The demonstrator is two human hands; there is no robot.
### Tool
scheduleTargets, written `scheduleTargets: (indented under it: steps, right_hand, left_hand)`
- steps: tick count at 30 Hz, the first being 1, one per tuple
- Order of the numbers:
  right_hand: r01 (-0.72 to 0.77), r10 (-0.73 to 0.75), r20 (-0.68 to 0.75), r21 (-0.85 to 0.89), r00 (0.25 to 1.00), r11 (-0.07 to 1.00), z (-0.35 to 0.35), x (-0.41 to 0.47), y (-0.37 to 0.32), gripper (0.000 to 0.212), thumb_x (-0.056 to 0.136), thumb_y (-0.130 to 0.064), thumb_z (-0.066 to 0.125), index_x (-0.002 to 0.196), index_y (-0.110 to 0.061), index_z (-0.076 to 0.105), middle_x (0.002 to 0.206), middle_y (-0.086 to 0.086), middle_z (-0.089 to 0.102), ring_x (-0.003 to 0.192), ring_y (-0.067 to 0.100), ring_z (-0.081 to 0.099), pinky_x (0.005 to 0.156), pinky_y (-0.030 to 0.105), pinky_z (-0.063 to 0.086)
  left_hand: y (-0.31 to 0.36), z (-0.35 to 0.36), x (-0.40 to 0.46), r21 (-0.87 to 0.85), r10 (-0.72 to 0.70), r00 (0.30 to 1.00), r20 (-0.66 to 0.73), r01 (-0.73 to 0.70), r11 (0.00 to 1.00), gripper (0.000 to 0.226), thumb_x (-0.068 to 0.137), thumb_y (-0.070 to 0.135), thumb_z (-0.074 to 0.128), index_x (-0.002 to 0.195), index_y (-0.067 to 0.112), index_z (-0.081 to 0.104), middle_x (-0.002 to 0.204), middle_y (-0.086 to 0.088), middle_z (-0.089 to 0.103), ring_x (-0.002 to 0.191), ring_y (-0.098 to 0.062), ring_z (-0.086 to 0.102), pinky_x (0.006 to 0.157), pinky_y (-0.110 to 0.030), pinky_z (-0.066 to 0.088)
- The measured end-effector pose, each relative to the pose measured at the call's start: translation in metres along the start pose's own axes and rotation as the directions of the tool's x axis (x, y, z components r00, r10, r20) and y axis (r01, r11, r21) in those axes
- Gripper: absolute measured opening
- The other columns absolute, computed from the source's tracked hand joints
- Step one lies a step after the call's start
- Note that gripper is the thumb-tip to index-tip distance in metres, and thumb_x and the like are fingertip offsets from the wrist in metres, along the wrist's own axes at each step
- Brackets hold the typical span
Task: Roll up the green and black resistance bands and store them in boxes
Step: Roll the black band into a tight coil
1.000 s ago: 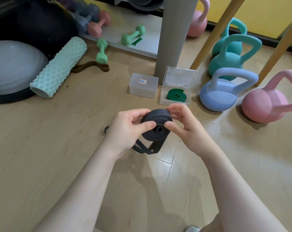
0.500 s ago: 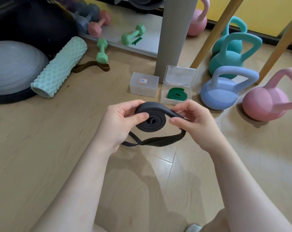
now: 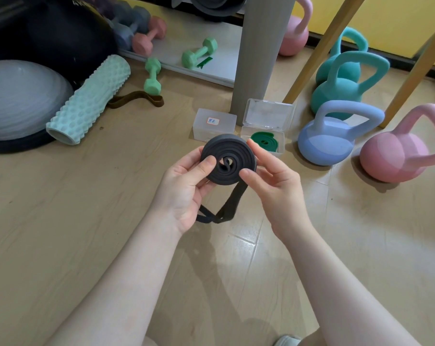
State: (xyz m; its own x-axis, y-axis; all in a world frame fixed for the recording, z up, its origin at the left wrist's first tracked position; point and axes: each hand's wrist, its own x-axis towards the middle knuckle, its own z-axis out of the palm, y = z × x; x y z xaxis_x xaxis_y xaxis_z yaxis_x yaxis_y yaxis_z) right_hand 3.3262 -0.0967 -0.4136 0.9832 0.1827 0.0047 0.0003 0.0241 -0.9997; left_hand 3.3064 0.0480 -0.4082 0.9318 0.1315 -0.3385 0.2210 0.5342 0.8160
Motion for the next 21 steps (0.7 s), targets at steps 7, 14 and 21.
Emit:
scheduleTargets:
  steps: [7, 14, 21]
  right_hand:
    - [0.05, -0.053, 0.029, 0.079, 0.998, 0.996, -0.015, 0.003, -0.01, 0.04, 0.082, 0.004, 0.061, 0.108, -0.026, 0.062, 0.092, -0.012, 0.072, 0.092, 0.005, 0.066, 0.079, 0.017, 0.05]
    - [0.184, -0.015, 0.362, -0.437, 0.932, 0.88, -0.03, 0.008, 0.002, 0.042, 0.079, -0.007, 0.064, 0.114, -0.03, 0.064, 0.103, -0.01, 0.069, 0.099, 0.007, 0.063, 0.087, 0.027, 0.052]
    - [0.14, 0.105, 0.402, -0.534, 0.91, 0.834, -0.029, 0.007, 0.007, 0.044, 0.081, -0.015, 0.069, 0.108, -0.037, 0.042, 0.086, -0.004, 0.069, 0.08, 0.014, 0.062, 0.077, 0.035, 0.053]
  left_hand:
    - [-0.004, 0.009, -0.012, -0.021, -0.128, 0.98, 0.152, 0.132, 0.991, 0.044, 0.074, 0.01, 0.059, 0.117, 0.003, 0.052, 0.105, -0.013, 0.065, 0.092, -0.023, 0.065, 0.089, -0.038, 0.053]
    - [0.001, -0.001, -0.006, 0.565, -0.079, 0.986, 0.145, -0.017, 0.825, 0.028, 0.081, 0.011, 0.066, 0.106, 0.021, 0.058, 0.102, 0.0, 0.07, 0.092, -0.013, 0.065, 0.084, -0.024, 0.048]
    - [-0.005, -0.005, -0.001, 0.724, -0.098, 0.979, 0.177, -0.062, 0.687, 0.018, 0.08, 0.005, 0.067, 0.09, 0.02, 0.067, 0.087, 0.001, 0.072, 0.079, -0.008, 0.067, 0.073, -0.016, 0.053]
